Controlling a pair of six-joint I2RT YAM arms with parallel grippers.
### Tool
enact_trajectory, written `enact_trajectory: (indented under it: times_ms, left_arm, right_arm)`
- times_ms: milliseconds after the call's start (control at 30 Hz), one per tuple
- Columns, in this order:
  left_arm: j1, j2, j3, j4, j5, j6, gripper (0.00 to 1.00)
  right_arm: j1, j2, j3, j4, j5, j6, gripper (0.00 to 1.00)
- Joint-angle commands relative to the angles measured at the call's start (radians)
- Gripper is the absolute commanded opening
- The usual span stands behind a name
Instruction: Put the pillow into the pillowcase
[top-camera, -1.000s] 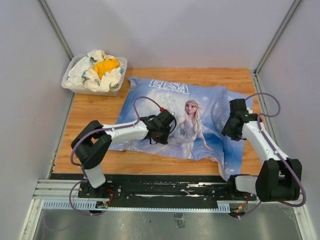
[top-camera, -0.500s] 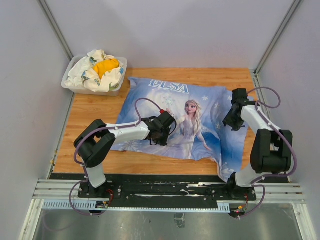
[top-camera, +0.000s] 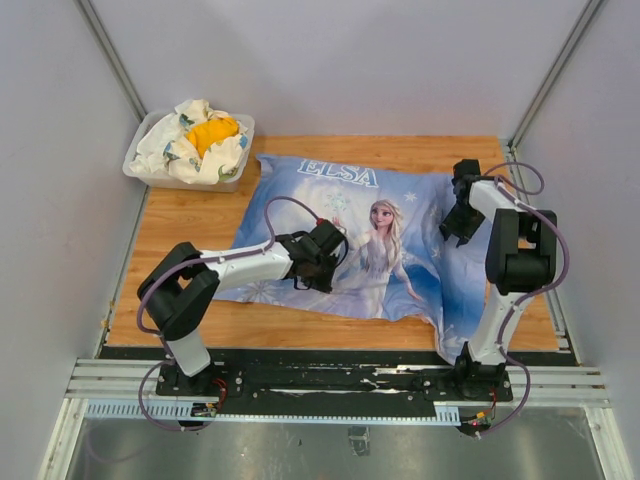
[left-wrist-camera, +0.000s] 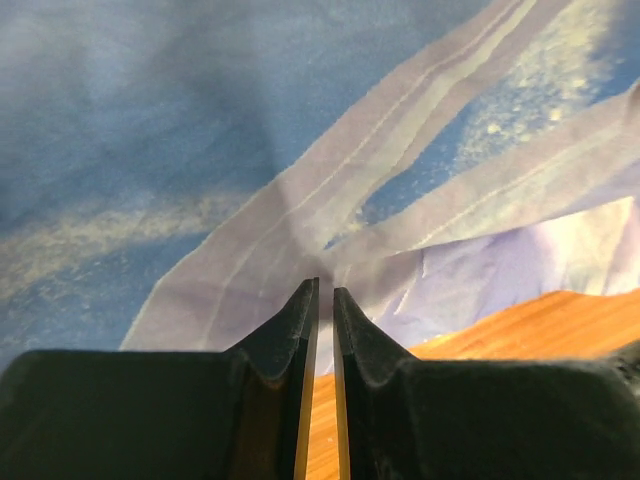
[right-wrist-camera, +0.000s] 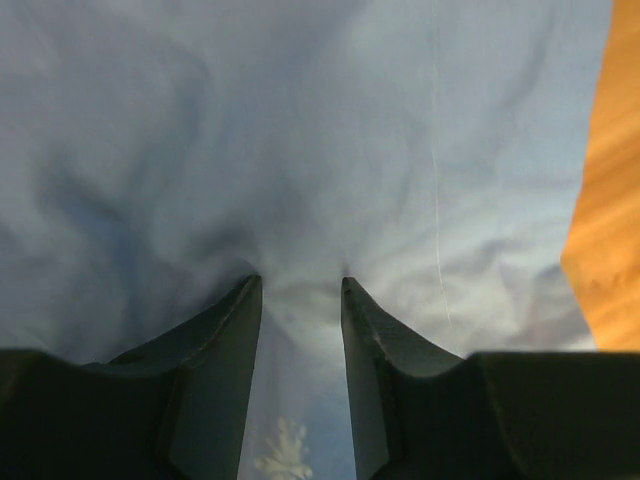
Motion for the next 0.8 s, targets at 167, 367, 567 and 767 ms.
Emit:
enact_trajectory:
  times_ms: [167,367,567,767]
  left_arm:
    - [0.113,-0.132,0.011,-0.024,0.15,0.026,0.17]
    - [0.14,-0.134,0.03,-0.043,0.141,0.033,0.17]
    - [0.162,-0.143,0.019,-0.045,0.141,0.031,0.17]
    - [0.186,-0.136,0.029,-0.059,0.132,0.037,0.17]
  right_arm:
    - [-0.021,0.262,0.392,-0.166,0.032,-0.005,0.4]
    - [-0.022,0.491,0.768,-0.314,0.031,-0.052,0.41]
    - [-0.036,0.643,1.055,-0.366,0.049,-0.081,0.44]
    - [-0.046,0.602,1.011,-0.366,0.059,-0.079,0.44]
